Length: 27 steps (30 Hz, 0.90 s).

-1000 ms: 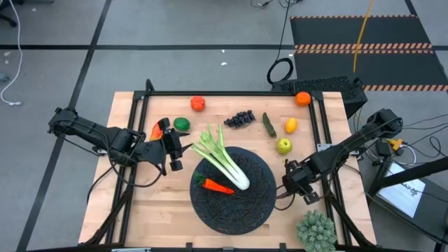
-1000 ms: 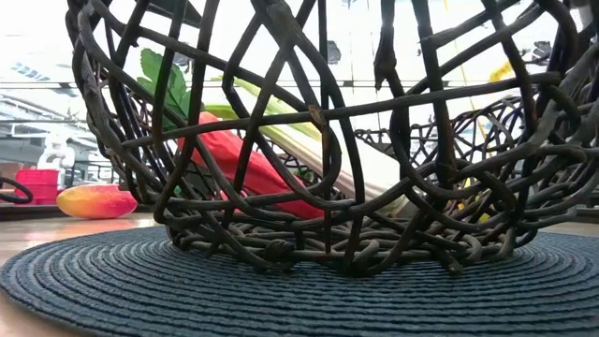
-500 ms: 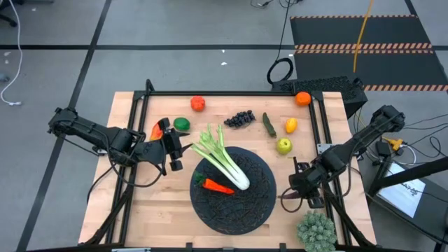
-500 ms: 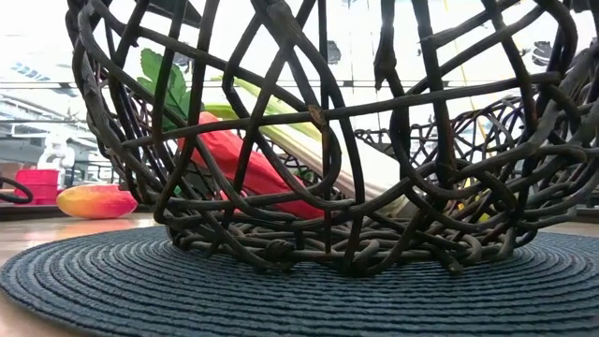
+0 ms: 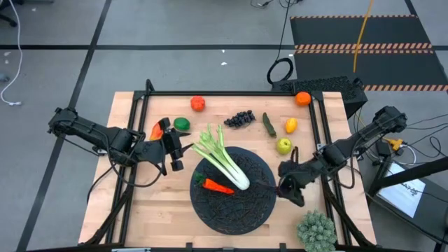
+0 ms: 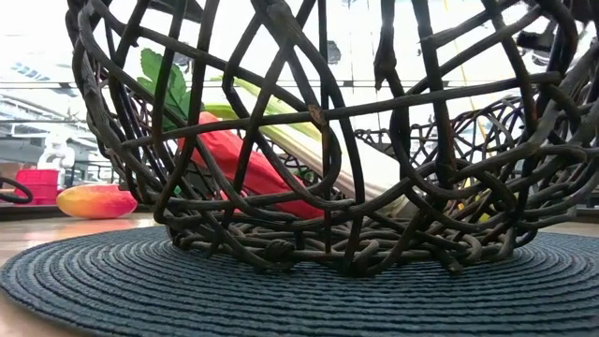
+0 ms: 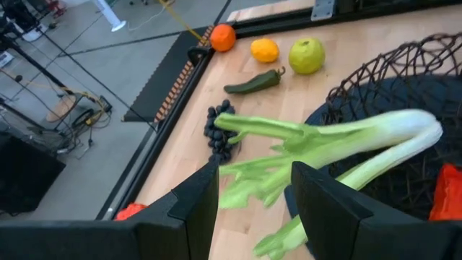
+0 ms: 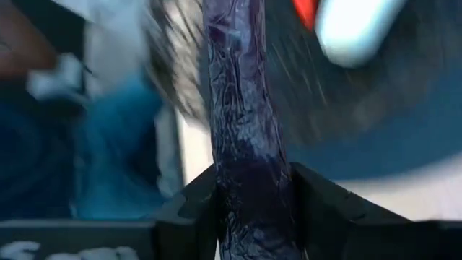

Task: Build produce basket
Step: Put the violet eggplant into the black mesh basket

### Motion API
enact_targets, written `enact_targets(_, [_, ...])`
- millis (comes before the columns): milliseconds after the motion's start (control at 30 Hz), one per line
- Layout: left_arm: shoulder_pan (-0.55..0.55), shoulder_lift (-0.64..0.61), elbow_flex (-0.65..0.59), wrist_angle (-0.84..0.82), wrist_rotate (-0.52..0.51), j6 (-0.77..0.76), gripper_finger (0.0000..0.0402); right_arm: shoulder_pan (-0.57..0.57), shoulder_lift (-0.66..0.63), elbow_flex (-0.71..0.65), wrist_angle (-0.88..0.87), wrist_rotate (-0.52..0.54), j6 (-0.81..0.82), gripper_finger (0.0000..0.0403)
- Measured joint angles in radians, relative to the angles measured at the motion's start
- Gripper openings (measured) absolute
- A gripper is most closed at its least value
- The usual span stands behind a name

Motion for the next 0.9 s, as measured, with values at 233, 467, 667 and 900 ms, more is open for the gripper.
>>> enact_targets(233, [0.0,0.0,0.0,0.062,0.041,0.043,0.0177,-0.072,0.007,0.033,0.113,0.054,-0.1,0.0139])
enact_targets(467, [0.0,0.0,0.0,0.062,0.042,0.039,0.0177,-0.161,0.118,0.195,0.059,0.076,-0.296,0.0139])
enact_targets(667, [0.0,0.0,0.0,0.059,0.042,0.038,0.0177,-0.218,0.274,0.369,-0.107,0.072,-0.384,0.0139])
enact_targets(900, [0.0,0.0,0.0,0.054,0.043,0.037,0.0177,-0.227,0.403,0.422,-0.132,0.039,-0.421,0.0139])
